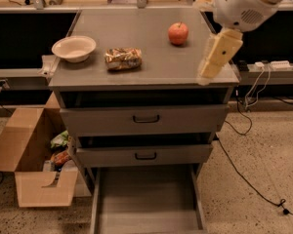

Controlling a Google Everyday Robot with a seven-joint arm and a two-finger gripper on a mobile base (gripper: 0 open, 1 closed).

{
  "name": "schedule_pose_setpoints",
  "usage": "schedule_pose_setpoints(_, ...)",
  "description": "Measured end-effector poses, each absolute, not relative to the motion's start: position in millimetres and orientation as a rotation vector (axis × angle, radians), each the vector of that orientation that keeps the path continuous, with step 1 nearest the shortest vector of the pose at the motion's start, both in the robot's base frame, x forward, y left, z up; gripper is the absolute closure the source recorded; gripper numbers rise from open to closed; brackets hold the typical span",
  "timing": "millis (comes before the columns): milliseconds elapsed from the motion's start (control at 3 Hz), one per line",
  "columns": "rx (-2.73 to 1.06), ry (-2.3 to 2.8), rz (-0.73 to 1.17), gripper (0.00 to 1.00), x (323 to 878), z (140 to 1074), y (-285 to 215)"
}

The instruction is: Place orange can into bottom drawer

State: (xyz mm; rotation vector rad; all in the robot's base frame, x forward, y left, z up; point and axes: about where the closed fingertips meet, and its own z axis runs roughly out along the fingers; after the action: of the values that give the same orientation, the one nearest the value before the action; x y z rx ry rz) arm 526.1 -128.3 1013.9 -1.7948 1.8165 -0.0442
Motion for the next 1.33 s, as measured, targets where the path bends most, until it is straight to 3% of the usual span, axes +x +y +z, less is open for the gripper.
schedule_pose_setpoints(333,-1.845,1.661,0.028,0.0,566,1017,-80)
schedule_pose_setpoints(667,-1.845,1.661,0.028,0.0,566,1017,-80)
schedule_pose_setpoints(1333,-1.756,1.633,0.146,0.0,631,956,-63)
